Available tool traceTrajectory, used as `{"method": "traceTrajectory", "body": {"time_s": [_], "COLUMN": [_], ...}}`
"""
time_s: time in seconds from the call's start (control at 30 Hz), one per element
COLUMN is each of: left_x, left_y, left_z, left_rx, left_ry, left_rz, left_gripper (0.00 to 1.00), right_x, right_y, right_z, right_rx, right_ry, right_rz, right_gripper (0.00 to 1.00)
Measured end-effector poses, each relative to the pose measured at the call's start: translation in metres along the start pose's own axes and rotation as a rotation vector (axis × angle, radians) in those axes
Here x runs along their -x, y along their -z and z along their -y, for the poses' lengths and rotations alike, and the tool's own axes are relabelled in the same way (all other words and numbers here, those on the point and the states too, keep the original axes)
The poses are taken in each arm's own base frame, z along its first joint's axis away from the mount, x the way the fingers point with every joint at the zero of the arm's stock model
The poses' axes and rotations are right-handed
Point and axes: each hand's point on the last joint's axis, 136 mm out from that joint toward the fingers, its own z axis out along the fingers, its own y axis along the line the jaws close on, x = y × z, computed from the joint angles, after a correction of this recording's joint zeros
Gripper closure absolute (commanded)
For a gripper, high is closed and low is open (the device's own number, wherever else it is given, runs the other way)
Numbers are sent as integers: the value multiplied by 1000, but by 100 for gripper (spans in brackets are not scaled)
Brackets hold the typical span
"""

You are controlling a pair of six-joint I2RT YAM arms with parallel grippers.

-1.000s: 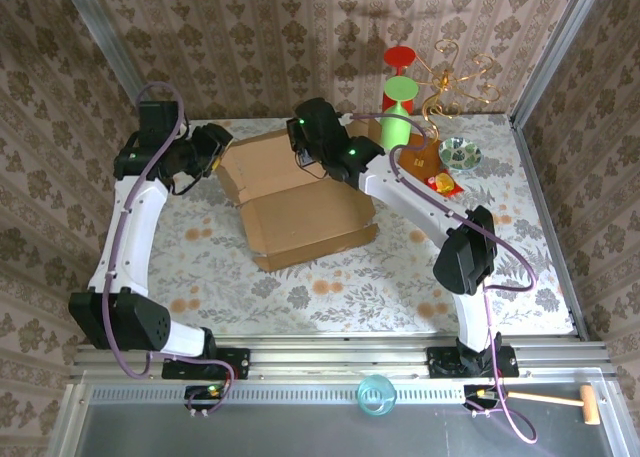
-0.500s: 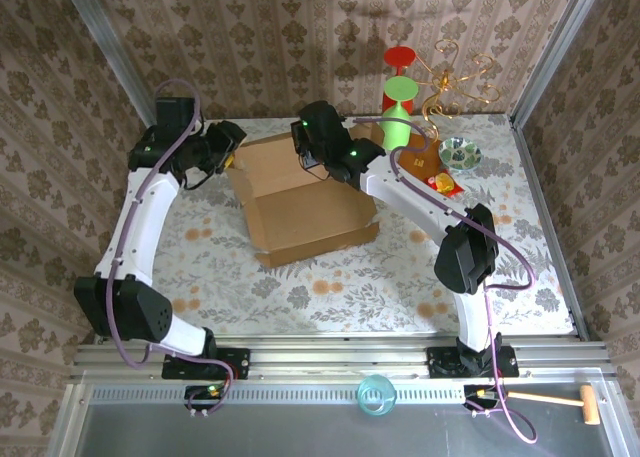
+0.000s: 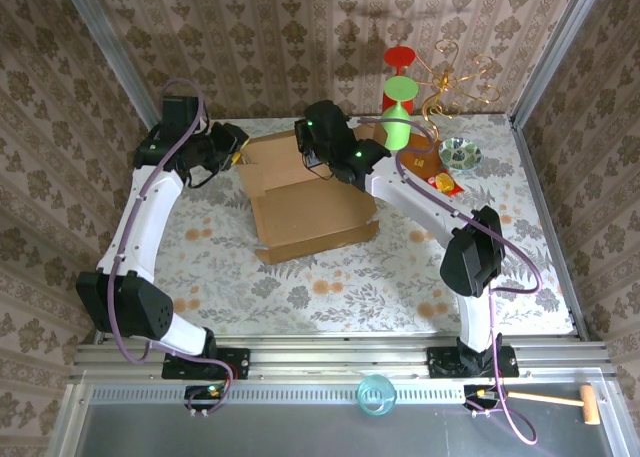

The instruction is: Fold the paper box

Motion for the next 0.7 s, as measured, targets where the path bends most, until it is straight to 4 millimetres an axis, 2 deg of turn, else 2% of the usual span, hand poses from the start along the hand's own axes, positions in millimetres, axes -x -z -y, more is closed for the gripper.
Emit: {"method": "traceTrajectory", "body": {"time_s": [0.07,0.23,0.4,0.47,0.53,0.6,0.7], "left_x": [-1,-1,0,0,0,1,6], "left_y": [0,1,1,1,2,5,20], "left_z": [-1,-2,-3,-3,-2,-3,-3], "left_rx": [4,10,16,16,15,22,31], "left_ry": [2,1,1,0,-18,-38,-99], "left_rz": [-2,-2,3,3,5,20,71], "left_gripper": [69,87,90,84,66,53,46], "right_x": [0,-1,-3,-3,-2,1,7], "right_y": [2,2,4,5,6,7,10], "right_z": [1,3,6,6,8,9,11], "right_rx": [-1,-6,-11,-11,-15,-18,-20], "right_ry": [0,3,6,6,7,6,2], "right_rz": [0,-3,-5,-5,-4,-3,2], "right_gripper": [100,100,100,100,100,100,100]}}
